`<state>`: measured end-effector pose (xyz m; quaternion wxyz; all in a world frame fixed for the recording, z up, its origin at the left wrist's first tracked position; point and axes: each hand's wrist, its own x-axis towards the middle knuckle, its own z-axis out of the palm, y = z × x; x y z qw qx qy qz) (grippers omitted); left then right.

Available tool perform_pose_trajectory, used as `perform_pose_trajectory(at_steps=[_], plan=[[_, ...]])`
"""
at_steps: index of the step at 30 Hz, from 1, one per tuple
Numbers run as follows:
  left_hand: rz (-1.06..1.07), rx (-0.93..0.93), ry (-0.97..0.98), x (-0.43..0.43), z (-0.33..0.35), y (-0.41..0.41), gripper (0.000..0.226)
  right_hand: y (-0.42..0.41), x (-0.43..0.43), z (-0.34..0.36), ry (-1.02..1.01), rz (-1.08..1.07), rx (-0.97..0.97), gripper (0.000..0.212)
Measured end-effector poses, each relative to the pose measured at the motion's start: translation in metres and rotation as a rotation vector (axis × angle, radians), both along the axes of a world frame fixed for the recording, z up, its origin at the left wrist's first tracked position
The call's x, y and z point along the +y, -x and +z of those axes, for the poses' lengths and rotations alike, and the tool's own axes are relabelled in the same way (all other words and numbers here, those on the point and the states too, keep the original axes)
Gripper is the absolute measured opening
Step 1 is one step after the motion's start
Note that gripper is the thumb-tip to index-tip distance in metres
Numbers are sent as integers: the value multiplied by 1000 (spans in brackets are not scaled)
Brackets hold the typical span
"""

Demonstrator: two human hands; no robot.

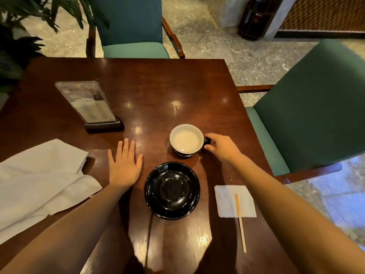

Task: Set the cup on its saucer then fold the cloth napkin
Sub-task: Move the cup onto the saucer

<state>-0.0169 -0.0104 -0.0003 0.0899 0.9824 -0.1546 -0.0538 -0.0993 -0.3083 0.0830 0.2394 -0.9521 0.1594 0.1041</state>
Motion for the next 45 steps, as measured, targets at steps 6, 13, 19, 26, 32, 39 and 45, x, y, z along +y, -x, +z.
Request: perform_pose_trajectory(at_steps=[6,13,19,26,32,39,45], plan=[[2,-6,-11,-1,0,0,59,-13,-4,2,-49,25,45,26],[3,3,-11,-1,1,0,59,-6,-5,6,-233,6,45,22],[2,-1,-23,-3,2,1,59,13,8,3,-288,-33,-86,23],[-3,-5,-11,-2,2,2,59,33,21,7,-308,-14,-214,26],[-8,7,-3,-1,2,2,59,57,37,13,-345,55,-210,24],[-11,12,2,0,1,2,58,80,58,8,-497,77,-183,24],[-17,3,8,0,0,1,60,90,66,8,-448,121,-170,25]])
